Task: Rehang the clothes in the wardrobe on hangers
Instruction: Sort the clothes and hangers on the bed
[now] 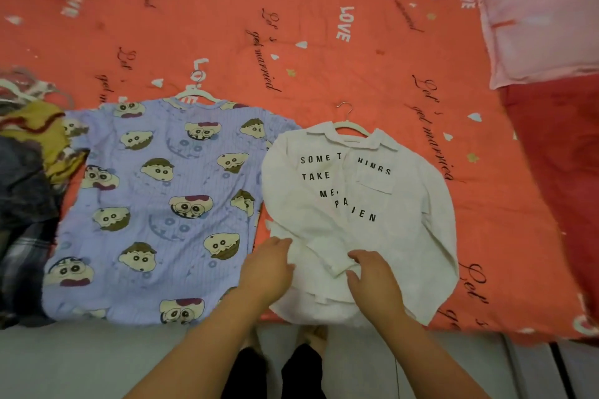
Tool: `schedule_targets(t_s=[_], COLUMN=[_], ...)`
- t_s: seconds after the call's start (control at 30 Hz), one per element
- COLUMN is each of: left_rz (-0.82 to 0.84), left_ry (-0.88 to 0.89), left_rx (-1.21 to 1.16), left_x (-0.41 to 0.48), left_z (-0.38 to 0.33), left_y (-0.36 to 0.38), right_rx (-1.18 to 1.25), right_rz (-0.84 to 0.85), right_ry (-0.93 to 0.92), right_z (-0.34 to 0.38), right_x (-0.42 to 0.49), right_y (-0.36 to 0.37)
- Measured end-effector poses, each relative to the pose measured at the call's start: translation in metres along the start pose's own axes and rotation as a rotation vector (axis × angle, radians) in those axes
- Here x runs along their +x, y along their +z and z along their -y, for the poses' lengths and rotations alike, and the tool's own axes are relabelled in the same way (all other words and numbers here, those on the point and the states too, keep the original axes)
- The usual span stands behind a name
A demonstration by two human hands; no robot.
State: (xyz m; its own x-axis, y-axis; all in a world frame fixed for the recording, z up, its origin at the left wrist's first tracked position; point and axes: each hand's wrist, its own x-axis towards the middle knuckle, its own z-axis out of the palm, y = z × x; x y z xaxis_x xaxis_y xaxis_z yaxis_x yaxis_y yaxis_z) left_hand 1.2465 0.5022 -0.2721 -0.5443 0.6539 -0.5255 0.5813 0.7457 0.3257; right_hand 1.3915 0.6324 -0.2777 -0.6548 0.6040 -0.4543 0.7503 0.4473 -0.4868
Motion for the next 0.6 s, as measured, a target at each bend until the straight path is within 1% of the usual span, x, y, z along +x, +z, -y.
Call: schedule_targets(t_s=[0.07, 0.17, 0.3, 0.43, 0.6], left_rz=[-0.078, -0.169, -0.294, -0.364, -0.413], left_ry=[-0.043, -0.096, -0.206, -0.333, -0.479], left_rx=[0.008, 0.041, 0.055, 0.06, -0.004], left_x=[-0.015, -0.039, -0.083, -0.131, -0.19], left_z=[0.009, 0.031, 0.073, 0.125, 0.201], left_y=[-0.026, -0.063, -0.099, -0.118, -0.126], right_rx=[-0.037, -0.134, -0.257, -0.344, -0.456], right_rz=[0.049, 0.096, 0.157, 0.204, 0.231], right_ry=[-0.056, -0.191, -0.337, -0.458, -0.614], right_z=[0.024, 0.063, 0.122, 0.183, 0.261], right_x=[-0.001, 0.002, 0.0, -0.006, -0.022], right_y=[-0.005, -0.008, -0.005, 0.009, 0.043])
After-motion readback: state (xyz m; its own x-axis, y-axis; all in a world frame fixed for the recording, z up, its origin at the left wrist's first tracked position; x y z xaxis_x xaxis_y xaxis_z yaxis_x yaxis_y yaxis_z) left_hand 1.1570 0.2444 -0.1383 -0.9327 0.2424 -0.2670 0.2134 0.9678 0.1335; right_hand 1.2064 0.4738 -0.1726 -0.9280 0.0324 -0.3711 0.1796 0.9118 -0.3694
